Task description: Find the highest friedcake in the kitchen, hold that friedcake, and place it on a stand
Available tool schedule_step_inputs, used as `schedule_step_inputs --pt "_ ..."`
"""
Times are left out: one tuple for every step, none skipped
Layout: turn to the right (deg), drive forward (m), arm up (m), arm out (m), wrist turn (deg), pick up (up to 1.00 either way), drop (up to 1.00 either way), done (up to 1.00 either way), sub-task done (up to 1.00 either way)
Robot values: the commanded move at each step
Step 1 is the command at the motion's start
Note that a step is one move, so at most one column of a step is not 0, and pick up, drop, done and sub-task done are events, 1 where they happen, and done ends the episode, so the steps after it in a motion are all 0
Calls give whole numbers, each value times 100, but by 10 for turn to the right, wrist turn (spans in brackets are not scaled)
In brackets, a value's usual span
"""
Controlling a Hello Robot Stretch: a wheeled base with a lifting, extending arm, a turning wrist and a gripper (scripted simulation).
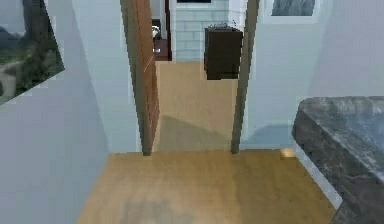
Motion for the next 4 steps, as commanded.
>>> schedule_step_inputs --pt "0 100 0 0 0 0 0 0 0" --pt "-30 0 0 0 0 0 0 0 0" --pt "0 95 0 0 0 0 0 0 0" --pt "240 0 0 0 0 0 0 0 0"
